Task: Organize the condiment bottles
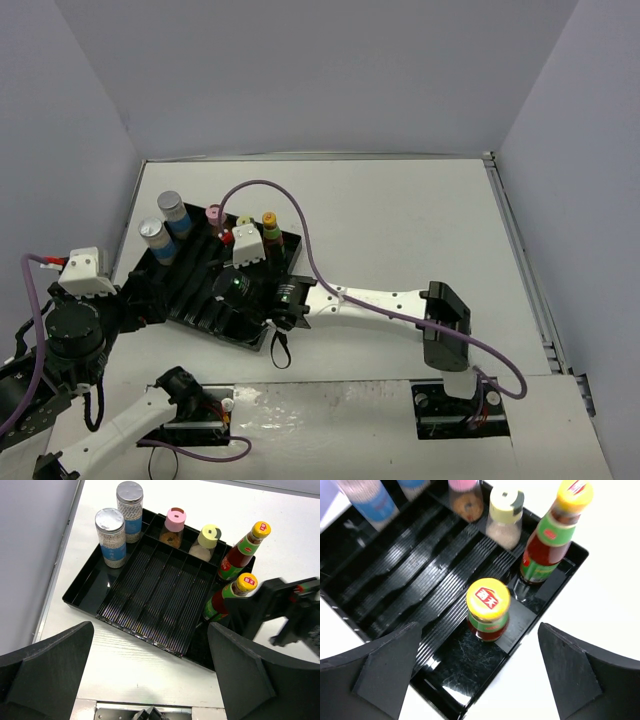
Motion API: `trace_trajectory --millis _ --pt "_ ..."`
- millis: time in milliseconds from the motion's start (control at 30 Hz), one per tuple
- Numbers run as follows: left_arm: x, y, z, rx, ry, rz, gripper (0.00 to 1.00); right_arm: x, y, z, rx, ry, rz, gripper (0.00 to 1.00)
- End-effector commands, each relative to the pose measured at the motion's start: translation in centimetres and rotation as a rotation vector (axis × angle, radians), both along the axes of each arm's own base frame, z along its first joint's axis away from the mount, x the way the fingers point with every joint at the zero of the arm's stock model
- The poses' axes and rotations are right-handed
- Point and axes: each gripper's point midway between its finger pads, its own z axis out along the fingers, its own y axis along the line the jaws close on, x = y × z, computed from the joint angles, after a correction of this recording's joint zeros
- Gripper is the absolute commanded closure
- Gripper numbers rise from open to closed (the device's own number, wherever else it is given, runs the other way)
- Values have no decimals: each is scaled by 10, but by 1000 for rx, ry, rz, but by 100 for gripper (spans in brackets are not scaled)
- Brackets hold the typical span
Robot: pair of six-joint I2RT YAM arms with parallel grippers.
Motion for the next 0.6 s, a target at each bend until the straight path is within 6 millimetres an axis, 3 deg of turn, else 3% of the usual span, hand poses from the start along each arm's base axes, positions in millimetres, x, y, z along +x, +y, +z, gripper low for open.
trace_trajectory --millis 0,100,300,567 --pt "5 -1 11 -16 -26 17 5 1 -27 76 128 -87 -45 0" --pt "5 0 11 -14 -26 20 5 1 -42 92 137 -112 -58 0" --pt "8 -3 11 -14 -25 17 5 14 -98 121 164 -161 -144 0" --pt "18 -15 24 -18 -39 -10 5 41 -219 158 170 -247 -329 0"
